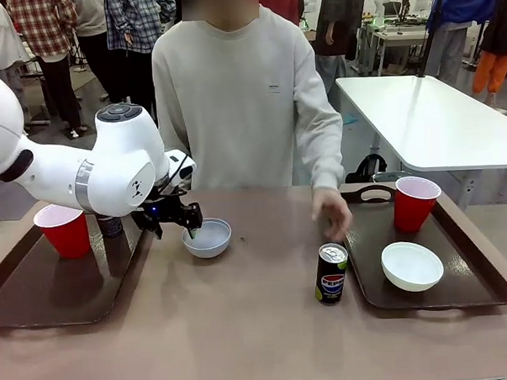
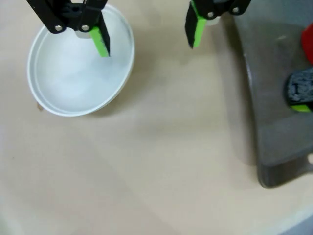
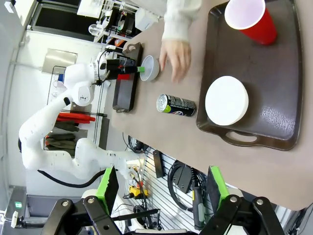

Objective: Prepare tableware on both trays.
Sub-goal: Pick up a Picnic Bowl from the table and place it on a Handle tray.

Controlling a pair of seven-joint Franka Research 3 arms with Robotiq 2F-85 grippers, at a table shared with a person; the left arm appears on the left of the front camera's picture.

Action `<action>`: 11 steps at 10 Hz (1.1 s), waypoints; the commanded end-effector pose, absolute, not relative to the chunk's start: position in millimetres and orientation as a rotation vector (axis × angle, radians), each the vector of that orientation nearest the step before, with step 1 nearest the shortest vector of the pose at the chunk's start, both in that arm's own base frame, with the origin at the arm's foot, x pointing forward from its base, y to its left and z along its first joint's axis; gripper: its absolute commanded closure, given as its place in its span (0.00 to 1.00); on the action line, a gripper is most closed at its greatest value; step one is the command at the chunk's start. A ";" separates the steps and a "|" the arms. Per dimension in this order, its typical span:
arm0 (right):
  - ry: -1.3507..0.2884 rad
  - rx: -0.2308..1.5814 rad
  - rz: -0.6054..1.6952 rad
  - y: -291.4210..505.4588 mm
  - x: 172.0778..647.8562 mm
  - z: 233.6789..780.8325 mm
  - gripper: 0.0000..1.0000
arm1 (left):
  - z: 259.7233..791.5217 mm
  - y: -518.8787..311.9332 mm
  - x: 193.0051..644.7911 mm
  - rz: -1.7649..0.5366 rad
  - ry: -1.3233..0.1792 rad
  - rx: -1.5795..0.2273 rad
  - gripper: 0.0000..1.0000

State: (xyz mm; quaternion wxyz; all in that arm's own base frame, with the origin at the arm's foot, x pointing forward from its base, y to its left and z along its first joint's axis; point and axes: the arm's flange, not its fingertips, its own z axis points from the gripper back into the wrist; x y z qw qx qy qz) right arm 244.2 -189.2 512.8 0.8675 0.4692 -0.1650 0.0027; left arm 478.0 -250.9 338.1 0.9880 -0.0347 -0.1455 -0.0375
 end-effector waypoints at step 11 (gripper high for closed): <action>-0.364 1.003 0.022 -189.8 244.6 513.5 0.06 | 343.8 -265.5 483.4 -0.102 -0.280 -0.127 0.95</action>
